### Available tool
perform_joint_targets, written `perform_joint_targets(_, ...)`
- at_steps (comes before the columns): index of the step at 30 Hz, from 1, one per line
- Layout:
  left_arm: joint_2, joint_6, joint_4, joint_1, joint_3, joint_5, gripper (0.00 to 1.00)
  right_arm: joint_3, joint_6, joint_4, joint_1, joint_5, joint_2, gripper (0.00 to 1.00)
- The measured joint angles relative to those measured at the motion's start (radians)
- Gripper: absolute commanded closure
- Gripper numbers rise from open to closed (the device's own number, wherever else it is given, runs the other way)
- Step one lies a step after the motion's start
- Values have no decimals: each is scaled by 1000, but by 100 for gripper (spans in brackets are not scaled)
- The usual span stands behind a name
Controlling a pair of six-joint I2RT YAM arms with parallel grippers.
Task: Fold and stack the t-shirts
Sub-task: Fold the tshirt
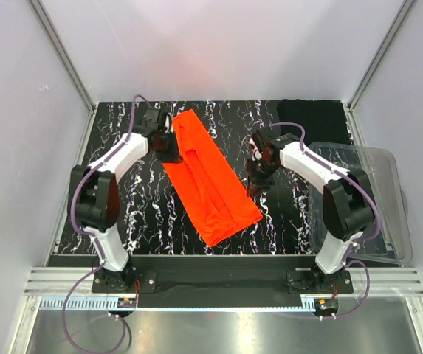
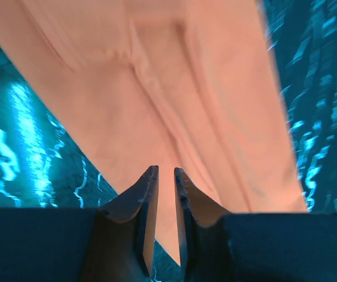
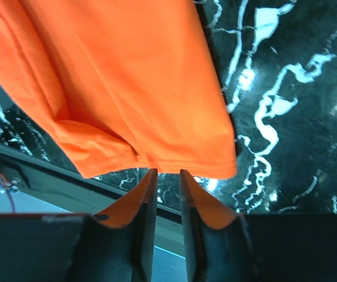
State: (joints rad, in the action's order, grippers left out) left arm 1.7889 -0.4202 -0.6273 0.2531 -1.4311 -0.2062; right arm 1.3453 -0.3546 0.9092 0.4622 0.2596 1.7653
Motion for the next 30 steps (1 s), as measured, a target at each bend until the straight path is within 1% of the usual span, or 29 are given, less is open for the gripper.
perform_joint_targets(4,96,-27,0,4,8,5,83,3,8,-29,-6,82,26,70)
perform_joint_targets(8,164,-37,-3,-3,-1,7,85,22,27,-59,15,180,90,70)
perform_joint_targets(14,265,-49,5,-6,-77,-5,85,55,55,-99,100,310,199,74)
perform_joint_targets(18,322,-53,11,-6,-132,-27,85,67,65,-102,133,362,212,75)
perform_joint_targets(21,357,-57,17,-6,-167,-41,85,111,72,-102,143,408,228,75)
perform_joint_targets(24,385,-65,16,-6,-199,-61,85,160,74,-114,145,442,260,69)
perform_joint_targets(26,402,-71,19,-6,-222,-71,85,160,78,-122,145,440,267,61)
perform_joint_targets(30,417,-82,25,-6,-240,-85,85,112,105,-127,145,412,258,59)
